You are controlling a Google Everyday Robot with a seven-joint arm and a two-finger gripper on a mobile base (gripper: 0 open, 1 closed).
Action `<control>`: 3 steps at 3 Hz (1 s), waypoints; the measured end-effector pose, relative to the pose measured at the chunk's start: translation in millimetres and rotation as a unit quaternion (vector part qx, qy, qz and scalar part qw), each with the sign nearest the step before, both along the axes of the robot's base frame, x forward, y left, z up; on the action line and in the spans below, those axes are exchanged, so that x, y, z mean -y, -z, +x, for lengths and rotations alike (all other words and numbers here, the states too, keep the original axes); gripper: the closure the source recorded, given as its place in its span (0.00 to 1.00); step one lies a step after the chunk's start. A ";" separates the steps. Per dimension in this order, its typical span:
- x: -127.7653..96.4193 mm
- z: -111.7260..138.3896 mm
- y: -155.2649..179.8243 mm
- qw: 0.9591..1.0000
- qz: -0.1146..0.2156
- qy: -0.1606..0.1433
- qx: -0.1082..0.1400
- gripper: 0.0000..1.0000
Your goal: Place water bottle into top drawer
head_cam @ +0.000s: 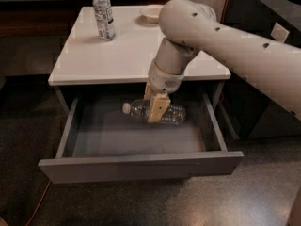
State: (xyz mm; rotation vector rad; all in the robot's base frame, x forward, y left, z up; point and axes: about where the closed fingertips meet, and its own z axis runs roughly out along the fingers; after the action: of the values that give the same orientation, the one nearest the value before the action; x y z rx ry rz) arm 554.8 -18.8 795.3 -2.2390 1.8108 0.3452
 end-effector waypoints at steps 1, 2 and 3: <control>9.6 -9.4 44.5 0.998 -0.026 0.029 -0.039 1.00; 15.7 -8.0 81.2 0.996 -0.059 0.051 -0.045 0.87; 22.3 2.6 123.2 0.991 -0.100 0.082 -0.028 0.57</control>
Offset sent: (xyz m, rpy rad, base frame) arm 0.0038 -0.0285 -0.1320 -0.2291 0.0588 -0.1718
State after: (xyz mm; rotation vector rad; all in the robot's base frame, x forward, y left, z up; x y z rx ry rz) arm 557.3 -41.1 672.1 -2.2054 2.1269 0.2048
